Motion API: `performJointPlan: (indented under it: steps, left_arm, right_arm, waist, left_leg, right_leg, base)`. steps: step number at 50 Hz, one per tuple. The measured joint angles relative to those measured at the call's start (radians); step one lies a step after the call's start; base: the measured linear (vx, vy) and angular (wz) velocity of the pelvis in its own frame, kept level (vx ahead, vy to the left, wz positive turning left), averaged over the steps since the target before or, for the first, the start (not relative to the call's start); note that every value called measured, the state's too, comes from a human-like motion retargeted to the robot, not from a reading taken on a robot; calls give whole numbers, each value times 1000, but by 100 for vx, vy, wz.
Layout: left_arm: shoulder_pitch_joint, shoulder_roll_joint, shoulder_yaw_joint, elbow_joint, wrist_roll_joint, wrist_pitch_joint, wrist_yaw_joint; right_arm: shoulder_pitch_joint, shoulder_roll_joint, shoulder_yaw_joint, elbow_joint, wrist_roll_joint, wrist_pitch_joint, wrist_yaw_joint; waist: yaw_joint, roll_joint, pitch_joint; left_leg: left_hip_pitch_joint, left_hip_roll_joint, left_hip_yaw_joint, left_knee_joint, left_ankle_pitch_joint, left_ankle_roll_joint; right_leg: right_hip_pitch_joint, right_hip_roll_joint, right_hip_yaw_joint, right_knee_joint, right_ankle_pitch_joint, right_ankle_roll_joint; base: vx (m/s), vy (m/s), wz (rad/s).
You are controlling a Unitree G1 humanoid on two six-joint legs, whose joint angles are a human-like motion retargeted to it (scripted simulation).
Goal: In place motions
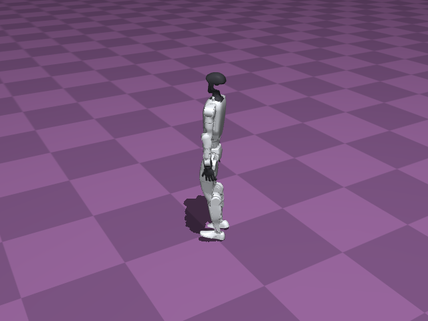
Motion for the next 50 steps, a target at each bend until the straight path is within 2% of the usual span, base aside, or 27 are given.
performJointPlan:
  steps: [9, 16, 28, 35, 42, 50]
  left_arm:
    - [-22, 7, -75, 24, 38, 3, -1]
    - [-31, -17, -81, 9, 18, -2, -13]
    - [9, -11, -74, 2, 30, 0, -7]
    - [52, -21, -31, -29, 10, 1, -12]
    - [54, -29, -25, -39, 10, 4, -13]
    - [30, -29, -44, -72, 17, -3, -16]
  right_arm:
    - [-8, 1, -1, -6, -1, -5, 4]
    - [-11, 6, 1, -5, -8, -6, 7]
    - [-90, 18, 66, 51, -28, 14, 0]
    - [-126, 23, 110, 42, -55, 17, -2]
    - [-137, 19, 116, 34, -51, 21, -12]
    - [-143, 10, 100, 50, -56, 29, -20]
  waist:
    - [7, -9, -2]
    - [-6, -12, -3]
    - [-105, -10, 15]
    - [-183, -11, 33]
    - [-259, 3, 44]
    - [-307, 14, 50]
  left_leg:
    - [-3, -6, -8, 2, 0, 3]
    - [3, 3, 30, 3, -19, 1]
    - [47, 24, 182, 9, -75, -15]
    - [89, 44, 342, 21, -109, -38]
    - [107, 49, 459, 16, -120, -54]
    - [99, 47, 503, 8, -118, -60]
  right_leg:
    - [-1, -7, -7, 0, 3, 5]
    - [-25, 0, 45, 7, 15, 9]
    - [-76, 49, 264, 10, 74, 24]
    - [-95, 89, 406, 6, 120, 39]
    - [-116, 110, 458, 3, 148, 53]
    - [-135, 123, 479, 8, 155, 54]
  base:
    - [-4, 0, 0]
    - [-12, 0, -37]
    - [-26, 7, -94]
    - [-20, 14, -109]
    - [-15, 14, -80]
    - [-9, 6, -23]
